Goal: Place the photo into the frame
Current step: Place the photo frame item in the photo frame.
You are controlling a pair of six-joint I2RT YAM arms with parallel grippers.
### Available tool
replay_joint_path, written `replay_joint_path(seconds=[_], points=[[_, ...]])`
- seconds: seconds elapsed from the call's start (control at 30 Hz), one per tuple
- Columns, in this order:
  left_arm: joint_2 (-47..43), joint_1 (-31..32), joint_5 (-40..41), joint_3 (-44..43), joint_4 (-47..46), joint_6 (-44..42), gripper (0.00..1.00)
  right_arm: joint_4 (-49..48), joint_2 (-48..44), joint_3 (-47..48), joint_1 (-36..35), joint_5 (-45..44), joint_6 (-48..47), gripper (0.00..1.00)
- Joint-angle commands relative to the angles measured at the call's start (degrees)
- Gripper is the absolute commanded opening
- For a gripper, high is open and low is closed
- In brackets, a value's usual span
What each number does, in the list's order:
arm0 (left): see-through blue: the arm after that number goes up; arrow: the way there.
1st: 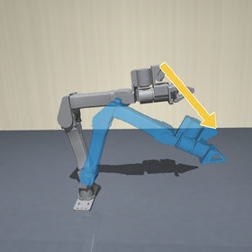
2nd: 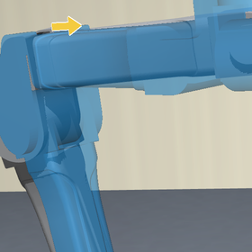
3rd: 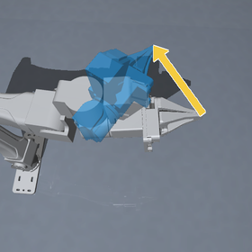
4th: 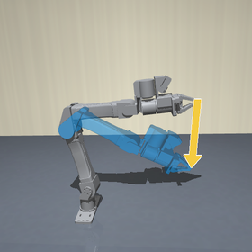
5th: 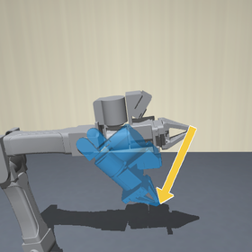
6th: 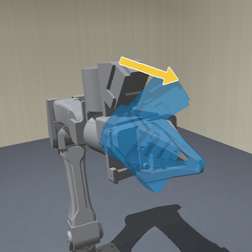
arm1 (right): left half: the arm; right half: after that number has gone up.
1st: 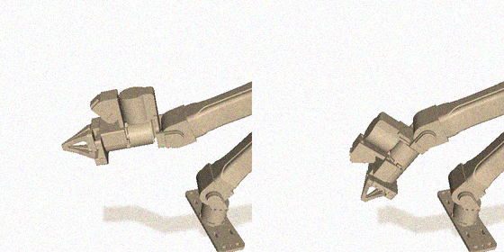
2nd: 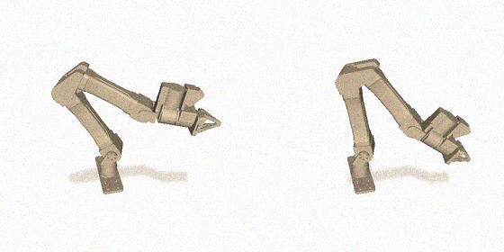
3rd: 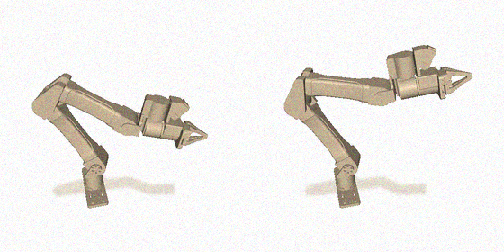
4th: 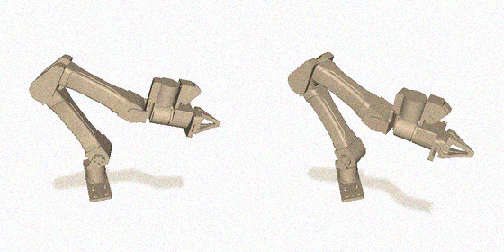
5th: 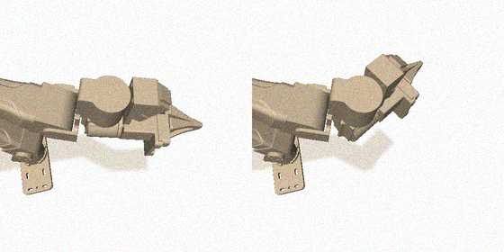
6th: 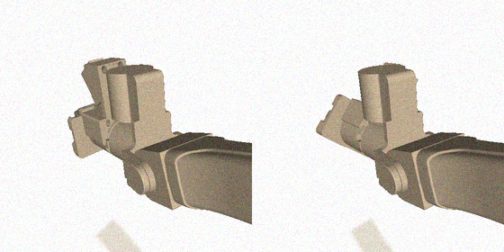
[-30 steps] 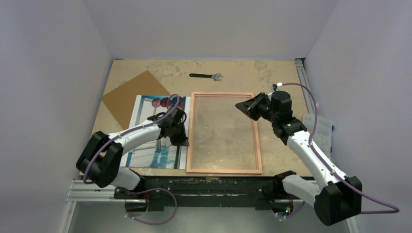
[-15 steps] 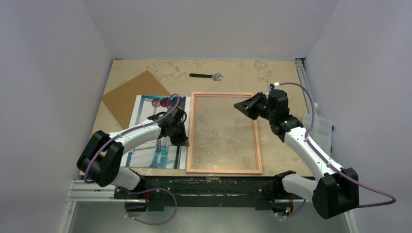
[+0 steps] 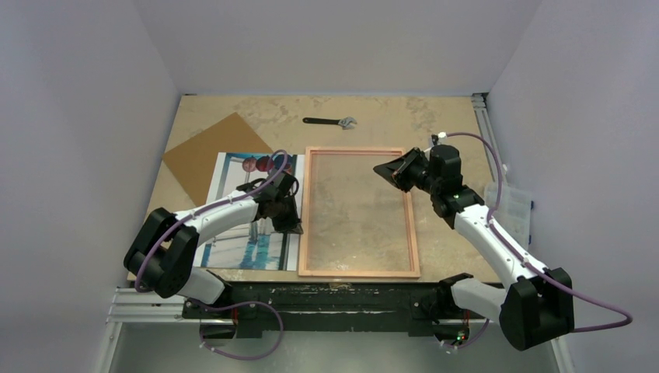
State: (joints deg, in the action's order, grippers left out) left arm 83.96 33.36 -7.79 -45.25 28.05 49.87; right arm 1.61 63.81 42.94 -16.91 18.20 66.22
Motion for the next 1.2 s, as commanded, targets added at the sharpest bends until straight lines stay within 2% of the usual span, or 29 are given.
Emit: replay_joint_path(seconds=[0.0, 0.67, 0.77, 1.17], points=[[3.74, -0.32, 4.84, 1.84, 1.40, -2.23, 0.00, -2.74, -0.07, 3.31, 0.05, 0.92, -0.93, 0.00], [4.61, -0.31, 4.88, 1.75, 1.60, -2.58, 0.00, -1.69, -0.13, 6.63, 0.05, 0.55, -4.98, 0.00], [4.83, -0.31, 4.77, 1.66, 1.56, -2.54, 0.00, 0.94, 0.29, 7.75, 0.12, -0.59, -6.66, 0.00], [4.94, -0.32, 4.98, 1.60, 2.05, -2.81, 0.00, -1.15, 4.00, 4.64, 0.29, 2.39, -4.55, 0.00]])
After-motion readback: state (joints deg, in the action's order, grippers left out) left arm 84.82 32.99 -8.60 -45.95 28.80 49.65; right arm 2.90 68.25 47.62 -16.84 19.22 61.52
